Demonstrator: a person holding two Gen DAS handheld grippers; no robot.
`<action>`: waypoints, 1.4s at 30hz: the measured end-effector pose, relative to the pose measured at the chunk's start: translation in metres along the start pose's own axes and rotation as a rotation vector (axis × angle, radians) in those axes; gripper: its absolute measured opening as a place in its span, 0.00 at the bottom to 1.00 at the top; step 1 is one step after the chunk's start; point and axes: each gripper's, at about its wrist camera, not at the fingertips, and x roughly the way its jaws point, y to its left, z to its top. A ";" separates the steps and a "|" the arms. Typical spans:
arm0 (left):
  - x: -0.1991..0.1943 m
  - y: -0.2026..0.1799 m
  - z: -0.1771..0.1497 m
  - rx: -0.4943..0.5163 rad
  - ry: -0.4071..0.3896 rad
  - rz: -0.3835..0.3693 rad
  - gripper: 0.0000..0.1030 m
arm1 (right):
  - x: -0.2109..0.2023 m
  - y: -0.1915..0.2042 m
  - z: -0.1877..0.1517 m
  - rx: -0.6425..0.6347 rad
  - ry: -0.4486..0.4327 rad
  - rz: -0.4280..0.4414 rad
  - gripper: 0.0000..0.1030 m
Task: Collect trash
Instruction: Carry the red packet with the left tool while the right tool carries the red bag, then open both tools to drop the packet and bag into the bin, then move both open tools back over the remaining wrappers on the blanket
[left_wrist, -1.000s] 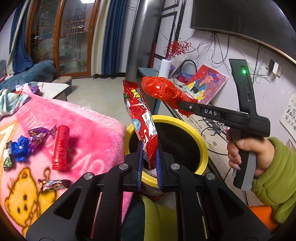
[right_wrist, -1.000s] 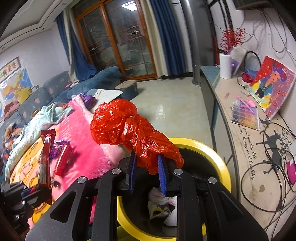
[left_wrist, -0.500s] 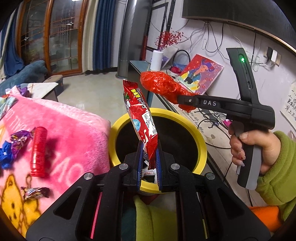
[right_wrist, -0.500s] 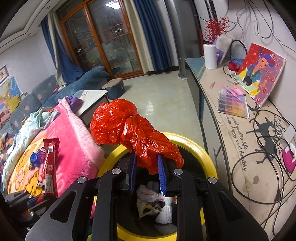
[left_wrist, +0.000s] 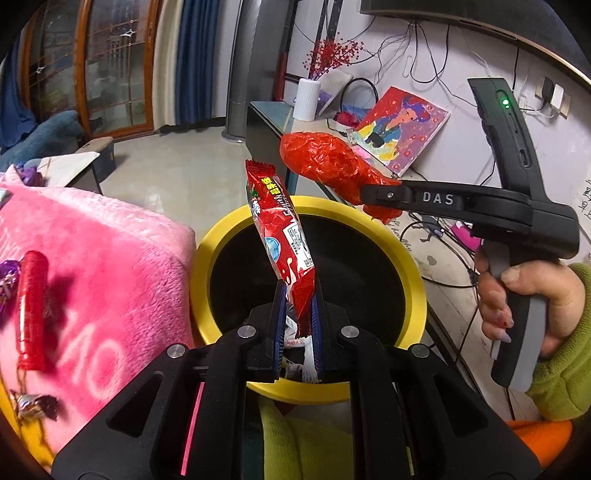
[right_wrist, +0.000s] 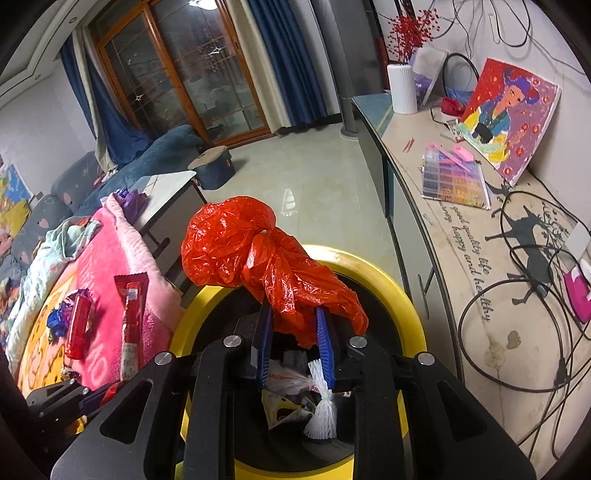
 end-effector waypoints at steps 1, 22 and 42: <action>0.004 0.000 0.001 0.002 0.005 -0.003 0.07 | 0.001 -0.001 0.000 0.005 0.002 -0.001 0.22; 0.009 0.019 0.007 -0.067 -0.013 0.050 0.89 | 0.002 -0.004 0.001 0.027 -0.010 -0.038 0.57; -0.068 0.039 0.011 -0.140 -0.218 0.190 0.89 | -0.044 0.055 0.005 -0.122 -0.144 -0.017 0.76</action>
